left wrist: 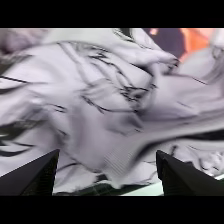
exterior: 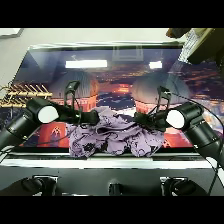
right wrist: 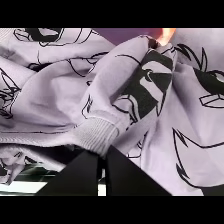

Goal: Fold the clothes and pants, and hang the long-sleeved shirts on hangers.

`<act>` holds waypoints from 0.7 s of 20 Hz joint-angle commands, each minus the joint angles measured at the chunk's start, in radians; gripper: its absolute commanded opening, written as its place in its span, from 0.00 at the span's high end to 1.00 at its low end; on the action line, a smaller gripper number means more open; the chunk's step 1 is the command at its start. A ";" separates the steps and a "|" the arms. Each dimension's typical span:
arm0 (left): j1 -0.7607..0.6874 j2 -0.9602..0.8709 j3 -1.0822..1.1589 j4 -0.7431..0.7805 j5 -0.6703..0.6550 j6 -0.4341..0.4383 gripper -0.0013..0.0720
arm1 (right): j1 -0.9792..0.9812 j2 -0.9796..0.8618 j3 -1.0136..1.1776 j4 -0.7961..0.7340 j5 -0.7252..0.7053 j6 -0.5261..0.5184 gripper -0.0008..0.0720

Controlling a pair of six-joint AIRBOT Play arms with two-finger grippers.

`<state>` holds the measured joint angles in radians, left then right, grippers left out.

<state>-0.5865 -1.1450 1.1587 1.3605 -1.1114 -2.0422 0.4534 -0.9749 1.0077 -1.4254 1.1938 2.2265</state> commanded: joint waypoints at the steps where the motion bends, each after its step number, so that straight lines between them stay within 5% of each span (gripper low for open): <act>1: 0.138 0.043 0.021 0.006 -0.085 0.047 0.00 | 0.001 0.000 0.000 0.004 0.010 -0.016 0.94; 8: 0.644 0.201 0.021 0.159 -0.190 0.444 0.00 | 0.001 0.000 0.000 0.024 0.008 -0.017 0.94; 11: 0.760 0.192 0.013 0.178 -0.182 0.378 0.00 | 0.001 -0.001 0.000 0.026 0.008 -0.016 0.94; 14: 0.963 0.128 0.011 0.158 -0.182 0.429 0.00 | 0.001 -0.001 0.000 0.026 0.007 -0.016 0.94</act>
<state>0.2096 -0.9840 1.1728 1.5200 -1.2865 -1.6726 0.4534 -0.9749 1.0077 -1.4021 1.2015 2.2093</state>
